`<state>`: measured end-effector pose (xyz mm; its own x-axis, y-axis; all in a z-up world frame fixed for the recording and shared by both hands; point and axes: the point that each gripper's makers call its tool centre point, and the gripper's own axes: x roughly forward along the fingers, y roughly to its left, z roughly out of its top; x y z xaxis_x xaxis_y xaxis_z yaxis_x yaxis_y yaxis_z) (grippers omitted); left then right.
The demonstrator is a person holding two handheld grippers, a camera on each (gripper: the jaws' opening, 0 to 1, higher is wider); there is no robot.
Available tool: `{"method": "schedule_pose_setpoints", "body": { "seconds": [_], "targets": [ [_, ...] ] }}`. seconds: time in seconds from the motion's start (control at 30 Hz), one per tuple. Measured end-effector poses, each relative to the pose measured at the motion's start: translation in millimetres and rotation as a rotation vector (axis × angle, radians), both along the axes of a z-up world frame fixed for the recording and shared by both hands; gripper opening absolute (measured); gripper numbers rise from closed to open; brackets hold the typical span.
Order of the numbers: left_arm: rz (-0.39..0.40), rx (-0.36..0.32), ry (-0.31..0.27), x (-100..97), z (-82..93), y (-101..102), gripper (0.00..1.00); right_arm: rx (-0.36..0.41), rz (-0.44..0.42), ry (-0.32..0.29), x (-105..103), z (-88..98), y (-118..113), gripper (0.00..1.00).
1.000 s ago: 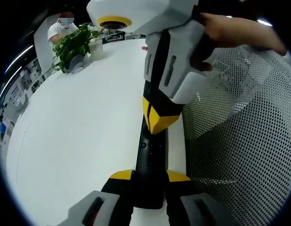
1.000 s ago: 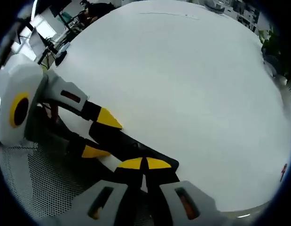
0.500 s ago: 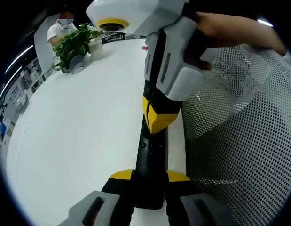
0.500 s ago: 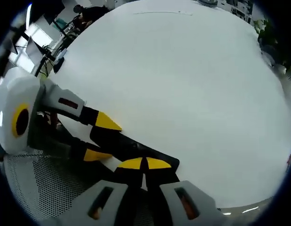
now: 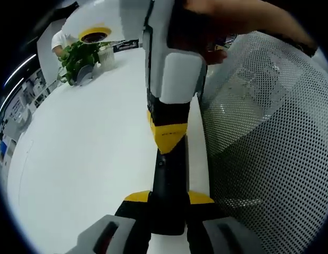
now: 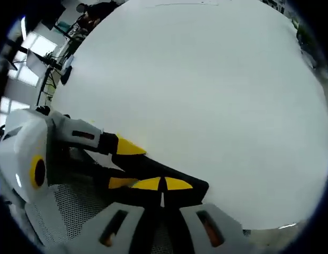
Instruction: Press the specified remote control buttons in sequence, fully releasing each button before pressing the next.
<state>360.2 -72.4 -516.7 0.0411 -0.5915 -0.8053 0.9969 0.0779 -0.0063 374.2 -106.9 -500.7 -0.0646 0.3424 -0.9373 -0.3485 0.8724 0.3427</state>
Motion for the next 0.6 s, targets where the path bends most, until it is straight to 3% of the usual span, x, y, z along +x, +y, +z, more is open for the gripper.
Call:
{"method": "schedule_pose_setpoints", "body": {
  "seconds": [0.2,0.33,0.5,0.6],
  "targets": [
    [-0.001,-0.003,-0.002,0.1,-0.3,0.0,0.24,-0.028,-0.006,0.126,5.4,-4.2,3.0,0.00],
    [0.004,-0.003,0.001,0.3,-0.4,0.0,0.24,-0.072,0.014,0.150,7.7,-9.9,1.8,0.00],
    [0.003,-0.001,0.002,0.2,-0.3,-0.1,0.24,-0.033,0.013,0.163,4.4,-4.3,16.5,0.00],
    [0.004,-0.002,0.002,0.2,0.1,0.0,0.24,-0.050,0.013,0.172,4.5,-6.3,16.6,0.00]
  ]
}}
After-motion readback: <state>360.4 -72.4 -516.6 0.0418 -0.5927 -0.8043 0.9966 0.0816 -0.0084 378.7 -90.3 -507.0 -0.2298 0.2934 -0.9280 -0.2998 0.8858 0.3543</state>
